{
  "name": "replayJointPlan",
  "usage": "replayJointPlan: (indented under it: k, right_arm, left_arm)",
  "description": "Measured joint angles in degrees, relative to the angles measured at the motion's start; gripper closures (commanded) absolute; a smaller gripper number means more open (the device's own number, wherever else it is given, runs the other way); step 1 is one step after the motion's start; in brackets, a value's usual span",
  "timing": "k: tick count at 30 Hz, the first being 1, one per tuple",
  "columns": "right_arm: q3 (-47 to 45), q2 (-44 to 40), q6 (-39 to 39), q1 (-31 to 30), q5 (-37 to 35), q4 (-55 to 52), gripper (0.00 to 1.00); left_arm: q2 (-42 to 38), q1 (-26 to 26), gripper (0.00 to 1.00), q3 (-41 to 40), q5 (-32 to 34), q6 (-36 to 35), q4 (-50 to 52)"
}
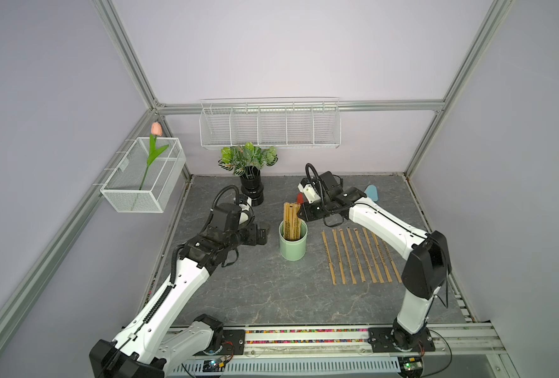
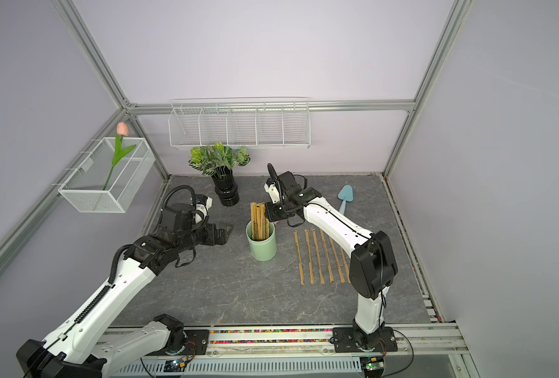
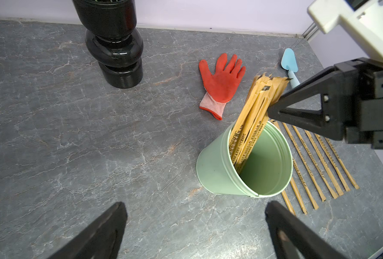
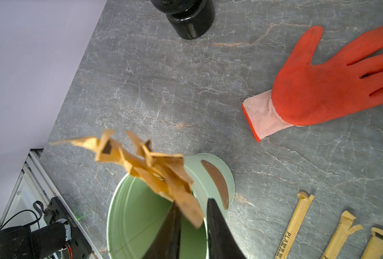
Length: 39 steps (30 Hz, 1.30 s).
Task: Take the straws out of the storage container
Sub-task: Pick up the straw from the container.
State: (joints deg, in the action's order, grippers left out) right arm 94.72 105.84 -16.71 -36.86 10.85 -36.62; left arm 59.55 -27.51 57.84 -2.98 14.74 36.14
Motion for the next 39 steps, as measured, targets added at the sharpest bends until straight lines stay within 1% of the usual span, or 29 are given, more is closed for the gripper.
replayJointPlan:
  k: [21,32,39]
  right_arm:
    - [1.0,1.0,0.5,-0.1,0.8,-2.1,0.88]
    - [1.0,-1.3,0.9,-0.5,0.7,-2.6,0.9]
    - [3.3,-3.4,1.8,-0.6,0.5,-4.6,0.9]
  left_arm:
    - [0.0,0.0,0.0,0.0,0.0,0.0,0.0]
    - [0.0,0.0,0.0,0.0,0.0,0.0,0.0]
    - [0.0,0.0,0.0,0.0,0.0,0.0,0.0]
